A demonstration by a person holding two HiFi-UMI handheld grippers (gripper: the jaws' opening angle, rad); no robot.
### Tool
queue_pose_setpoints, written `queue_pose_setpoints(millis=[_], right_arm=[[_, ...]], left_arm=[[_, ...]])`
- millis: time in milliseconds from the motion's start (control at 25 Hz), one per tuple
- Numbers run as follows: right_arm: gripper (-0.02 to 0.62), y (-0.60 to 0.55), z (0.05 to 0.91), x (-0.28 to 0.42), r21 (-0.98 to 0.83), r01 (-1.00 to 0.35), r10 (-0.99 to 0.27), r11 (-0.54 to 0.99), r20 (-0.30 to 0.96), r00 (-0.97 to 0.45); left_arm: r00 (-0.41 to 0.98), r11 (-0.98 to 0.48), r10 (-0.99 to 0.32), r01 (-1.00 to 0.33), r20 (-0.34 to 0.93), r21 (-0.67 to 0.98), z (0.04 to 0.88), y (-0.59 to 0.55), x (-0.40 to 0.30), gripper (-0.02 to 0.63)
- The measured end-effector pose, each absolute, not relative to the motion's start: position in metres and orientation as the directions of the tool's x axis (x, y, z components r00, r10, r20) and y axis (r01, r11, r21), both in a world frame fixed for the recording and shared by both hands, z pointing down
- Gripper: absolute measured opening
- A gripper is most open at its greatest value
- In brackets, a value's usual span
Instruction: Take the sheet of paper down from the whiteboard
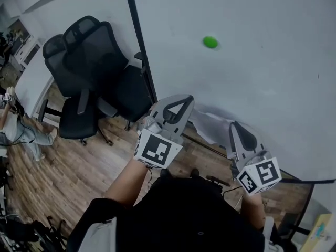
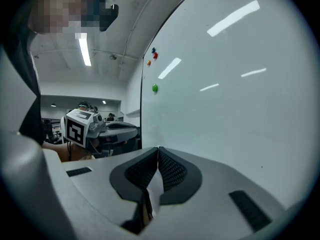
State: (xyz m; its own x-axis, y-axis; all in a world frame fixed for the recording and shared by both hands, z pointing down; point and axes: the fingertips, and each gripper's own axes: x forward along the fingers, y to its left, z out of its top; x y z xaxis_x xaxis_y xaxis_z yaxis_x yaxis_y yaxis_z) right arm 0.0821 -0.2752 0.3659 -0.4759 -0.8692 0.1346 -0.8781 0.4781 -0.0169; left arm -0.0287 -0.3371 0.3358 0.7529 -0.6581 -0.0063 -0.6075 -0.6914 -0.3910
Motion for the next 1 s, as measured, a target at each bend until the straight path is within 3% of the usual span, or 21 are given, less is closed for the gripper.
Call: queue_pose_setpoints(millis=[600, 1000], right_arm=[[0.020, -0.262, 0.469, 0.052, -0.111, -0.789, -0.746, 0.604, 0.269, -0.609], [0.020, -0.244, 0.537, 0.043, -0.097, -0.749, -0.695, 0.655, 0.310, -0.648]], left_arm=[[0.816, -0.828, -0.557, -0.561, 0.151, -0.024, 0.481, -0.280, -0.038, 0.012], [0.831, -0.832, -0.532, -0.548, 0.165, 0.079, 0.543, -0.252, -0.044, 0.012]])
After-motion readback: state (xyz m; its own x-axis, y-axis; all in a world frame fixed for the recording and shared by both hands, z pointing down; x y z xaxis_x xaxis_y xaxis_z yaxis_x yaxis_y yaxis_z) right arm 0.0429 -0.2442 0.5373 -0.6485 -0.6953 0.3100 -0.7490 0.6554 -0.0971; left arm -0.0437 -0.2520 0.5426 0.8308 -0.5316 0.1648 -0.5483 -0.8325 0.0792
